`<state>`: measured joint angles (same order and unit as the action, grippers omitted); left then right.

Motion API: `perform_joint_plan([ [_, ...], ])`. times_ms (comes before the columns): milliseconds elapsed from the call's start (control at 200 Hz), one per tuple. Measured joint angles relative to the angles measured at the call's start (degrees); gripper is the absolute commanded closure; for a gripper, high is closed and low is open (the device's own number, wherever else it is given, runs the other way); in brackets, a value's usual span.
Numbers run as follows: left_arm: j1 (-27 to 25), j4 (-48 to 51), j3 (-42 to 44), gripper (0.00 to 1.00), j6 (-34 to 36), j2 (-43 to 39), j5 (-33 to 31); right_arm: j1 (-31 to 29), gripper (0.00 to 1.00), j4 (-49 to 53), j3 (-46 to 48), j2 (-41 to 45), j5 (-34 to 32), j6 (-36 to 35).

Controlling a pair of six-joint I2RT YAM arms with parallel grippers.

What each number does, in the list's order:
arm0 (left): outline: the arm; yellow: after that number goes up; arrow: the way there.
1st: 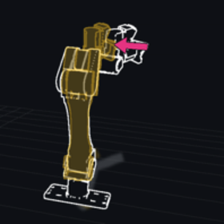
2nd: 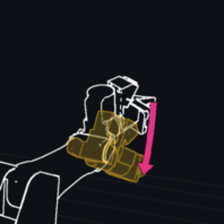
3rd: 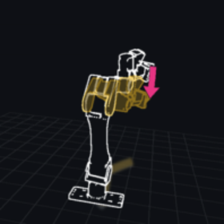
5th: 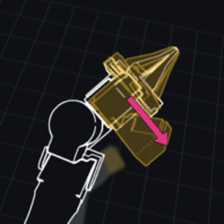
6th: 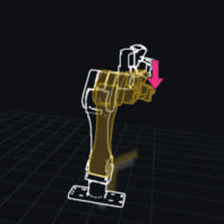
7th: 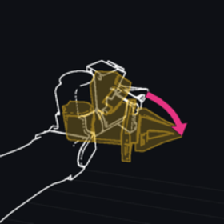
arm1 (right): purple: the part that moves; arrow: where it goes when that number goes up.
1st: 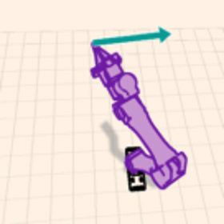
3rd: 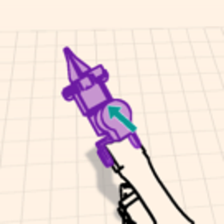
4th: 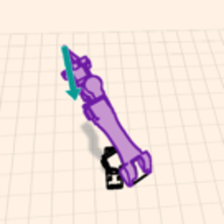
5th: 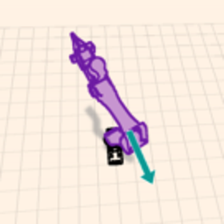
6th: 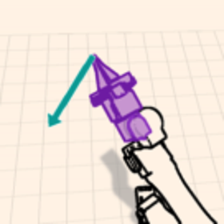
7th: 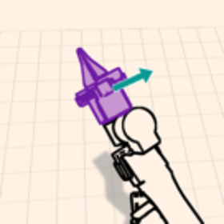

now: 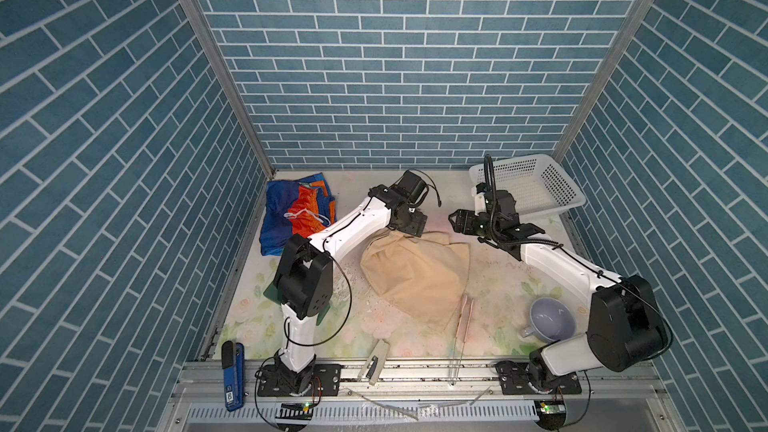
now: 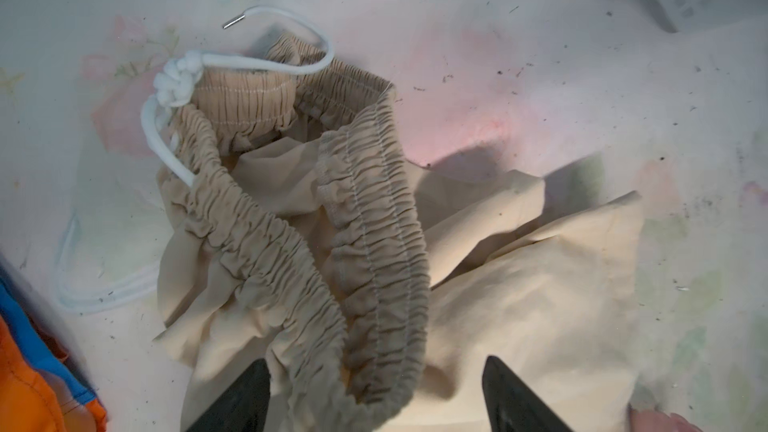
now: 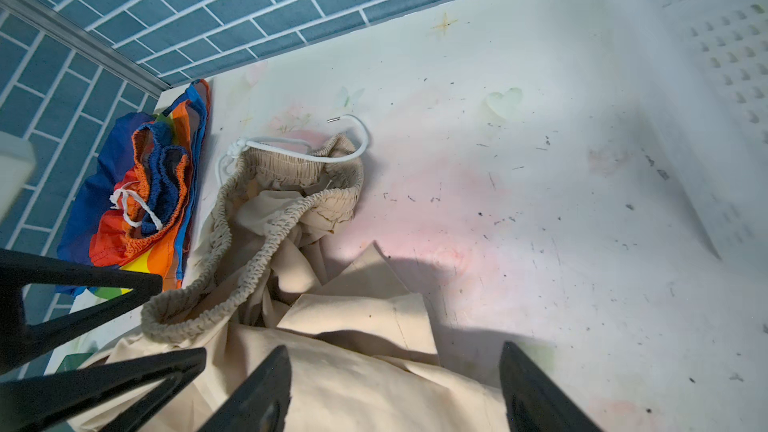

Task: Fold and stack the shorts
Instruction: 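Grasp the beige waistband with the left gripper while the right gripper reaches the hem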

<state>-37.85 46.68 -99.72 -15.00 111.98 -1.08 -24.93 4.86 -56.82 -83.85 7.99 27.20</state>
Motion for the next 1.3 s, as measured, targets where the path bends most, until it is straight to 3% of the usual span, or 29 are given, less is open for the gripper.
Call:
perform_joint_plan([
  [85,0.1,0.1,0.0,0.79,-0.3,0.5,0.2,0.0,0.24,-0.2,0.0,0.0,0.2,0.0],
  [135,0.1,0.4,-0.4,0.92,-0.1,1.0,0.5,0.0,0.27,-0.3,0.0,0.0,0.4,0.0],
  [185,0.1,0.4,-1.0,1.0,-0.2,1.7,1.2,0.0,0.42,-0.5,0.0,0.0,1.2,0.2],
  [240,0.1,0.7,-1.8,1.0,-0.1,2.3,2.0,-0.4,0.56,-1.2,0.2,0.0,2.4,1.0],
  [310,0.1,1.5,-3.2,1.0,0.0,2.7,2.6,-1.4,0.66,-3.1,1.1,0.1,2.7,1.0],
  [465,0.7,3.8,-9.7,1.0,0.1,2.4,3.1,-10.4,0.67,-3.3,3.7,1.7,-1.6,-5.6],
  [615,4.0,5.3,-13.9,1.0,-0.9,-1.2,3.2,-18.0,0.75,-0.4,5.5,5.8,-3.4,-12.9],
  [950,13.3,6.1,-9.0,1.0,-3.9,-9.2,2.3,-34.3,0.59,10.4,7.0,4.3,-8.3,-19.7],
  [1155,14.5,6.3,-5.2,1.0,-4.7,-9.7,2.3,-39.0,0.44,17.9,7.0,-1.4,-10.3,-20.7],
  [1300,14.5,6.0,-4.7,1.0,-4.8,-9.7,2.4,-41.3,0.4,20.2,7.0,-3.7,-11.2,-21.2],
])
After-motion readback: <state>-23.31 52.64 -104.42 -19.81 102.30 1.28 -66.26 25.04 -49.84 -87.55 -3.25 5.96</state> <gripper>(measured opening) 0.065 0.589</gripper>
